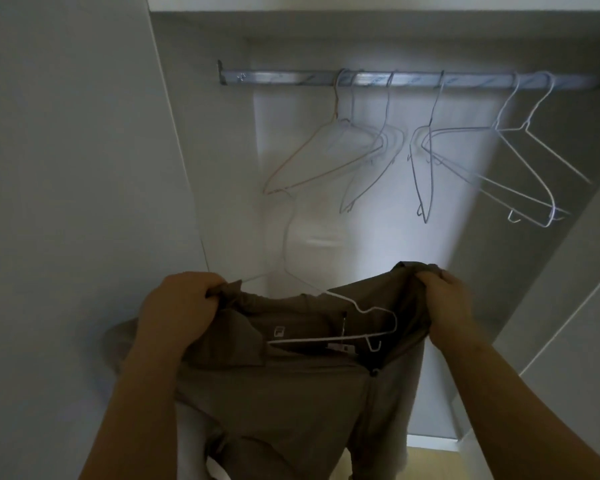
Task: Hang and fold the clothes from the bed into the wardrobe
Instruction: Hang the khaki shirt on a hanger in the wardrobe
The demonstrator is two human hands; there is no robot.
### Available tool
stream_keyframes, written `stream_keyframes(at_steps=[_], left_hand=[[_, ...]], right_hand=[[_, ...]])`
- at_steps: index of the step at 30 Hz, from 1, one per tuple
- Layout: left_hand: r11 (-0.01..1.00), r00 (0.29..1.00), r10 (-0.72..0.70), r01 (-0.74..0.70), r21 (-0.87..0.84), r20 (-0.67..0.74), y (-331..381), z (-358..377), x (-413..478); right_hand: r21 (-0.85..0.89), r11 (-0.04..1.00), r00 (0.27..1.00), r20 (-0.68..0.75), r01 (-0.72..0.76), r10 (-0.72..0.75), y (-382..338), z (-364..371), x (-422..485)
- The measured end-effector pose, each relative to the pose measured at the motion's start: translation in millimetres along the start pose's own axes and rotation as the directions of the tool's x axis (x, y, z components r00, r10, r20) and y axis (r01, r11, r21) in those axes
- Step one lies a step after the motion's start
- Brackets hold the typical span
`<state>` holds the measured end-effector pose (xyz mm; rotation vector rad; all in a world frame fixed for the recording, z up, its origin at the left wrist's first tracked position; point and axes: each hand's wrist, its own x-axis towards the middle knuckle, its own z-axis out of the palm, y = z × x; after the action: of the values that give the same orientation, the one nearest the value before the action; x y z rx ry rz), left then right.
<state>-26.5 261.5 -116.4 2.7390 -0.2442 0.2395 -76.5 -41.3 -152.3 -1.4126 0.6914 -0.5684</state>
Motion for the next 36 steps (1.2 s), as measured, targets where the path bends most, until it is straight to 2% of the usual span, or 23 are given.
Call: stream_keyframes(at_steps=[2, 4, 7, 10, 11, 12, 13, 14, 15, 16, 17, 18, 19, 21, 22, 23, 25, 26, 28, 30, 32, 34, 36], left_hand=[[0.999, 0.999, 0.036, -0.036, 0.026, -0.006, 10, 8, -2], [0.999, 0.999, 0.033, -0.033, 0.006, -0.035, 19, 16, -5], [0.988, 0.972, -0.100, 0.072, -0.138, -0.213, 22, 14, -4], [0.960, 0.920, -0.140, 0.036, -0.277, -0.366, 15, 3, -1], [0.948, 0.914, -0.115, -0.017, -0.319, -0.390, 13, -1, -2], [0.936, 0.909, -0.082, -0.071, -0.345, -0.409, 13, -5, -3], [0.925, 0.905, -0.050, -0.117, -0.360, -0.422, 14, -8, -4], [0.915, 0.903, -0.024, -0.153, -0.374, -0.429, 14, -11, -6], [0.903, 0.902, -0.004, -0.182, -0.389, -0.431, 14, -13, -6], [0.890, 0.903, 0.014, -0.207, -0.406, -0.430, 14, -14, -7], [0.874, 0.904, 0.032, -0.233, -0.427, -0.427, 13, -16, -8], [0.854, 0.904, 0.051, -0.260, -0.451, -0.425, 13, -17, -9], [0.832, 0.905, 0.063, -0.280, -0.478, -0.420, 13, -19, -10], [0.794, 0.919, 0.070, -0.287, -0.536, -0.389, 13, -21, -10], [0.785, 0.932, 0.072, -0.274, -0.556, -0.356, 14, -22, -9], [0.787, 0.948, 0.081, -0.251, -0.564, -0.308, 15, -22, -7], [0.799, 0.979, 0.111, -0.192, -0.570, -0.174, 16, -20, -3], [0.811, 0.986, 0.129, -0.164, -0.562, -0.101, 17, -19, -3], [0.820, 0.983, 0.184, -0.142, -0.554, 0.022, 17, -14, -3], [0.775, 0.982, 0.179, -0.105, -0.623, 0.057, 17, -13, -3], [0.755, 0.992, 0.067, -0.121, -0.644, -0.107, 18, -11, 1], [0.779, 0.947, -0.039, -0.172, -0.603, -0.320, 29, -10, 3], [0.615, 0.938, -0.025, -0.259, -0.745, -0.346, 43, -10, 6]], right_hand=[[-0.021, 0.999, 0.998, 0.053, 0.033, -0.032, -9, 12, -12], [-0.024, 0.993, 0.974, 0.197, 0.115, -0.108, -17, 24, -30], [-0.066, 0.967, 0.858, 0.479, 0.247, -0.186, -19, 32, -52], [-0.323, 0.881, 0.687, 0.727, 0.346, -0.003, -20, 27, -61], [-0.361, 0.863, 0.626, 0.777, 0.355, 0.067, -20, 25, -61], [-0.369, 0.862, 0.602, 0.793, 0.349, 0.095, -20, 24, -60], [-0.358, 0.873, 0.638, 0.766, 0.330, 0.073, -18, 24, -58], [-0.342, 0.883, 0.736, 0.677, 0.322, -0.006, -18, 25, -57], [-0.328, 0.874, 0.838, 0.525, 0.359, -0.147, -17, 25, -53], [-0.365, 0.826, 0.886, 0.351, 0.429, -0.305, -17, 26, -50], [-0.455, 0.755, 0.881, 0.220, 0.472, -0.419, -19, 27, -45], [-0.555, 0.686, 0.871, 0.170, 0.471, -0.461, -20, 26, -40], [-0.664, 0.599, 0.878, 0.200, 0.447, -0.434, -22, 26, -35], [-0.834, 0.337, 0.890, 0.345, 0.436, -0.296, -25, 25, -30], [-0.855, 0.244, 0.883, 0.405, 0.458, -0.238, -26, 26, -30], [-0.842, 0.216, 0.866, 0.456, 0.494, -0.204, -26, 28, -31], [-0.767, 0.237, 0.803, 0.565, 0.596, -0.192, -25, 33, -37], [-0.712, 0.289, 0.767, 0.617, 0.640, -0.177, -21, 37, -40], [-0.582, 0.513, 0.731, 0.668, 0.631, -0.142, -14, 44, -48], [-0.504, 0.657, 0.744, 0.655, 0.561, -0.134, -8, 47, -52], [-0.511, 0.673, 0.758, 0.643, 0.534, -0.113, -3, 48, -52], [-0.521, 0.678, 0.755, 0.652, 0.518, -0.075, -1, 51, -55], [-0.509, 0.693, 0.746, 0.663, 0.510, -0.061, -2, 55, -58]])
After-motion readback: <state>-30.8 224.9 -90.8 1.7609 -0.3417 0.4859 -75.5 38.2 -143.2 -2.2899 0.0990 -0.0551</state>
